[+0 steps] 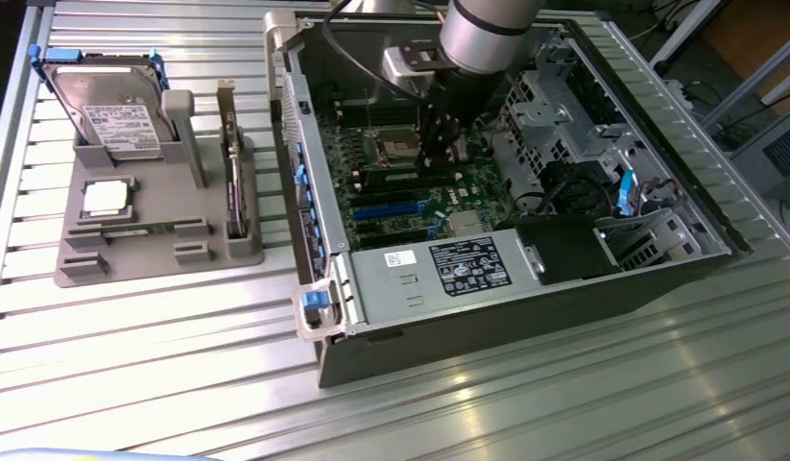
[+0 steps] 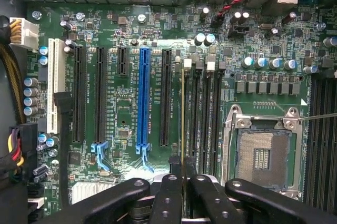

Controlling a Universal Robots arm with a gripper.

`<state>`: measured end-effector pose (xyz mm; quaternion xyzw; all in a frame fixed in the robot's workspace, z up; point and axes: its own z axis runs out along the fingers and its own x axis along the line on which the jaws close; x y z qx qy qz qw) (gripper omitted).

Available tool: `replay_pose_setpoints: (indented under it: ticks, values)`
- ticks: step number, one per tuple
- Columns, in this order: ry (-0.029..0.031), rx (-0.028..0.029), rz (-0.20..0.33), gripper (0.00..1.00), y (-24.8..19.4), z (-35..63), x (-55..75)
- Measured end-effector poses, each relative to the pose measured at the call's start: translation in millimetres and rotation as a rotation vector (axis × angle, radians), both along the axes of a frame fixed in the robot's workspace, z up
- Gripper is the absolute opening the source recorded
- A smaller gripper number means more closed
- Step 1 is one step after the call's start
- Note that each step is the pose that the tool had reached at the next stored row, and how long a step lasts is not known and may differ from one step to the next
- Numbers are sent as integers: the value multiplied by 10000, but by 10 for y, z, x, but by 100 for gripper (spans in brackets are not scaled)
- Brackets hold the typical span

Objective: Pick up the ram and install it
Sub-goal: 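Insert the ram into the slot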

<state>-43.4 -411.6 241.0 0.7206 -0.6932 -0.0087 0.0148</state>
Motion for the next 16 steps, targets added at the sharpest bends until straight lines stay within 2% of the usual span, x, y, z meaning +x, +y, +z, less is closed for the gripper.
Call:
replay_pose_setpoints:
  ticks: [3, 6, 16]
  values:
    - [-1, 9, 1, 12, 9, -2, 0]
    - [-2, 16, -6, 12, -5, -3, 0]
    - [-1, 108, -18, 12, -1, -42, 1]
